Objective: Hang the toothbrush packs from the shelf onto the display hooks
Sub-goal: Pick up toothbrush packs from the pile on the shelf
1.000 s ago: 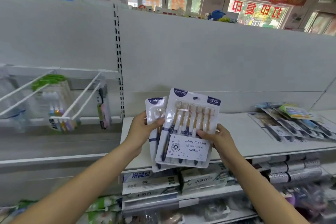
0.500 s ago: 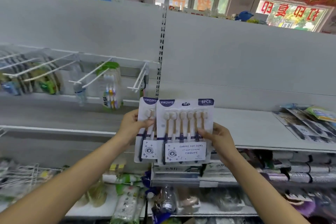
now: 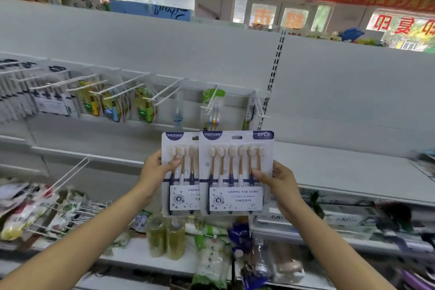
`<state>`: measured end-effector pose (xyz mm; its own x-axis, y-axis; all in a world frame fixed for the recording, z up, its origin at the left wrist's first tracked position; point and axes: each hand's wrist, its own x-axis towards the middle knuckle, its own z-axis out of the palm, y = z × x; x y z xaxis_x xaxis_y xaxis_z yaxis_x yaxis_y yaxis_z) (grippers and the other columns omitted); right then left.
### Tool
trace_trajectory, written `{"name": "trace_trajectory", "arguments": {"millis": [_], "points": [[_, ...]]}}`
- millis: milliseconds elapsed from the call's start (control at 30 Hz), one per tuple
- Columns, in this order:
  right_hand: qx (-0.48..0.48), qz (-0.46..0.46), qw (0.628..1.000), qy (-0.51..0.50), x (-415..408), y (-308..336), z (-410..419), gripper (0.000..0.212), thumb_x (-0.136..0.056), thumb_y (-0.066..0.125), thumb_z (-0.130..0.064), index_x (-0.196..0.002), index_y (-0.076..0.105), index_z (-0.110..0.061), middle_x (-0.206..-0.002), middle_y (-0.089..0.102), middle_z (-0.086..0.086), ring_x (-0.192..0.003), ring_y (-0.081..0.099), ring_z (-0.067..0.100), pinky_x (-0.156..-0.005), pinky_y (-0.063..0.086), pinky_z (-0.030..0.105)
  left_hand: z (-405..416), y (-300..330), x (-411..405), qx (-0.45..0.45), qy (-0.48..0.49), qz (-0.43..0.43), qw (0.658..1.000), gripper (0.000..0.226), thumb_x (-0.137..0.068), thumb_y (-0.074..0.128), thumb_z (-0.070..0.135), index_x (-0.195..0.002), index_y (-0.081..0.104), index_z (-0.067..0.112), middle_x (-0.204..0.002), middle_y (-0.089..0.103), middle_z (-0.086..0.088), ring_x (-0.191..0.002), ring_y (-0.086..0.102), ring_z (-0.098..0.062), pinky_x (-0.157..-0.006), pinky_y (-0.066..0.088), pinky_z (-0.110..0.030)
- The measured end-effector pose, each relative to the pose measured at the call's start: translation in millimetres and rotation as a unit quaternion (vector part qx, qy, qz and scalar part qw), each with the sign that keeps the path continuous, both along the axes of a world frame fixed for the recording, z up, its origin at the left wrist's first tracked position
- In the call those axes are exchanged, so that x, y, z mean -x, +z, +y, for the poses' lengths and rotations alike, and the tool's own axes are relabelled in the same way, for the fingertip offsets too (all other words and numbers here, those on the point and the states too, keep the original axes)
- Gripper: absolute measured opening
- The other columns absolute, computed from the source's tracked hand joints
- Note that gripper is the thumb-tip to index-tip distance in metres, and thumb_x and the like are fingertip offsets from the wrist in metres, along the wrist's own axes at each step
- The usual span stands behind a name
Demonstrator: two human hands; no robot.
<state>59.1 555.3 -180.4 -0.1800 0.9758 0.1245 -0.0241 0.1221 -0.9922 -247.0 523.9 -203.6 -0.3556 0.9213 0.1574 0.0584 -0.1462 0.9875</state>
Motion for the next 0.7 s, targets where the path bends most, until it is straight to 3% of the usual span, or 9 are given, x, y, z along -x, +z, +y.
{"name": "trace_trajectory", "arguments": {"millis": [200, 300, 400, 500, 633, 700], "points": [[-0.017, 0.002, 1.000, -0.004, 128, -6, -27, 0.028, -0.085, 0.072, -0.003, -0.112, 0.070, -0.009, -0.101, 0.078, 0.002, -0.095, 0.074, 0.017, -0.075, 0.058, 0.022, -35, 5, 134, -0.004, 0.010, 0.029, 1.000, 0.028, -0.086, 0.071, 0.002, -0.108, 0.067, 0.018, -0.086, 0.075, 0.016, -0.078, 0.069, 0.006, -0.070, 0.052, -0.012], [-0.018, 0.009, 1.000, -0.003, 188, -12, -38, 0.025, -0.085, 0.072, -0.002, -0.109, 0.071, -0.011, -0.100, 0.078, 0.000, -0.094, 0.074, 0.016, -0.076, 0.058, 0.024, -49, 15, 195, -0.001, 0.019, 0.046, 0.999, 0.028, -0.086, 0.070, 0.000, -0.110, 0.066, 0.014, -0.090, 0.073, 0.014, -0.075, 0.068, 0.008, -0.065, 0.051, -0.007], [-0.012, 0.013, 1.000, -0.003, 239, -16, -43, 0.023, -0.086, 0.072, -0.003, -0.107, 0.071, -0.009, -0.099, 0.078, 0.002, -0.094, 0.074, 0.018, -0.077, 0.058, 0.029, -55, 24, 252, 0.005, 0.031, 0.060, 0.998, 0.030, -0.085, 0.072, 0.003, -0.112, 0.065, 0.014, -0.093, 0.072, 0.012, -0.078, 0.068, 0.006, -0.070, 0.052, -0.011], [-0.006, 0.009, 1.000, 0.003, 281, -15, -38, 0.020, -0.087, 0.071, -0.003, -0.106, 0.071, -0.007, -0.098, 0.078, 0.004, -0.092, 0.074, 0.019, -0.077, 0.058, 0.031, -56, 31, 300, 0.007, 0.049, 0.069, 0.996, 0.031, -0.083, 0.074, 0.003, -0.111, 0.067, 0.016, -0.089, 0.074, 0.016, -0.081, 0.069, 0.002, -0.080, 0.055, -0.021], [-0.004, 0.006, 1.000, 0.016, 327, -16, -19, 0.023, -0.087, 0.070, -0.002, -0.110, 0.069, -0.005, -0.101, 0.078, 0.008, -0.094, 0.074, 0.024, -0.079, 0.059, 0.033, -51, 31, 345, 0.005, 0.076, 0.053, 0.996, 0.027, -0.084, 0.069, -0.004, -0.104, 0.065, 0.014, -0.072, 0.073, 0.023, -0.071, 0.068, 0.009, -0.069, 0.054, -0.011], [-0.001, 0.007, 1.000, 0.021, 345, -17, -8, 0.024, -0.087, 0.070, -0.003, -0.111, 0.069, -0.004, -0.101, 0.077, 0.008, -0.094, 0.074, 0.024, -0.078, 0.059, 0.033, -48, 27, 366, 0.011, 0.086, 0.041, 0.995, 0.026, -0.084, 0.070, -0.003, -0.099, 0.066, 0.018, -0.073, 0.073, 0.024, -0.071, 0.068, 0.009, -0.075, 0.055, -0.018]]}}
